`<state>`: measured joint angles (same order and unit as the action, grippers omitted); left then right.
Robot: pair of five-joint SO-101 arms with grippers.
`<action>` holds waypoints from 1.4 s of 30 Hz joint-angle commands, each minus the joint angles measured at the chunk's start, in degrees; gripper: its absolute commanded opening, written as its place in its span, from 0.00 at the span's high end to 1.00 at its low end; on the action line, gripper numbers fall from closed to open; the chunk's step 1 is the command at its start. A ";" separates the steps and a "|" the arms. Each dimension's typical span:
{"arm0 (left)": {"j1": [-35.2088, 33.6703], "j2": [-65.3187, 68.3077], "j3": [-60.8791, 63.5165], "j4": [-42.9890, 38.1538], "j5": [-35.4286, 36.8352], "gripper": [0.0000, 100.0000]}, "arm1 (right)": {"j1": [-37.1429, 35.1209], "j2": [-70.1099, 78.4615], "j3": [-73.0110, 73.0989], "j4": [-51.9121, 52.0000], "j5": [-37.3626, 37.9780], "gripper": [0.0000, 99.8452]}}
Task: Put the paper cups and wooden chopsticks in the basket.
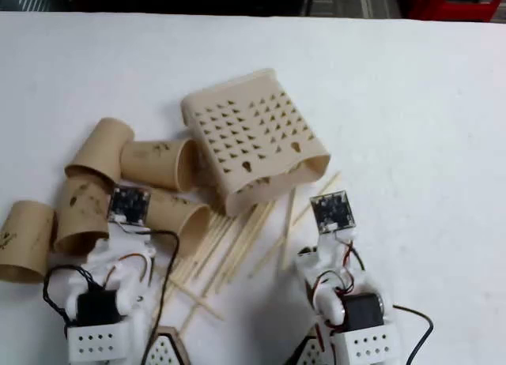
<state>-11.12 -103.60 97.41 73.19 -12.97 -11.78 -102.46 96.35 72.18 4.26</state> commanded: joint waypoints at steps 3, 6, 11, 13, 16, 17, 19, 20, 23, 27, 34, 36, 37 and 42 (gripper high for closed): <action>1.01 -0.84 -0.35 0.35 0.44 0.97 | -3.30 -0.66 0.53 0.40 0.53 0.95; 0.92 -0.84 -0.53 0.35 0.26 0.97 | -6.20 -0.66 0.53 0.40 0.53 0.95; 0.57 -0.84 -10.73 0.35 0.26 0.97 | -8.40 -0.66 0.53 0.40 0.53 0.95; 0.57 -0.84 -15.30 0.35 0.26 0.97 | -8.57 -0.66 0.53 0.40 0.53 0.95; 0.57 -0.84 -19.08 -0.26 0.26 0.97 | -8.31 -0.66 0.44 0.40 0.62 0.95; 0.75 -0.84 -19.60 -1.32 0.26 0.97 | -8.22 -0.66 0.35 0.40 0.62 0.95; 0.92 -0.84 -19.78 -5.45 0.35 0.97 | -7.52 -0.66 -1.05 0.66 0.62 0.95; 0.92 -0.84 -19.78 -6.95 0.26 0.97 | -6.11 -0.66 -2.29 1.54 0.62 0.95; 0.66 -0.84 -19.69 -9.58 0.26 0.97 | -0.40 -0.66 -6.33 2.42 0.62 0.95; 0.75 -0.84 -19.60 -7.74 0.26 0.97 | 6.81 -0.66 -11.08 0.57 0.70 0.95; 0.57 -0.84 -18.29 -5.36 0.44 0.97 | 8.22 -0.66 -18.90 -8.66 12.84 0.95; 0.57 -0.84 -16.79 -5.71 0.18 0.97 | 8.22 -0.13 -21.10 -10.77 16.79 0.95; 0.57 -0.84 -16.00 -6.24 0.18 0.97 | 8.22 -0.13 -21.89 -12.18 16.62 0.94; 0.57 -0.84 -12.75 -8.62 -0.97 0.97 | 8.04 4.00 -24.88 -16.13 16.44 0.84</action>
<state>-11.12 -104.22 84.13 66.95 -12.97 -4.31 -102.11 75.08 58.64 20.00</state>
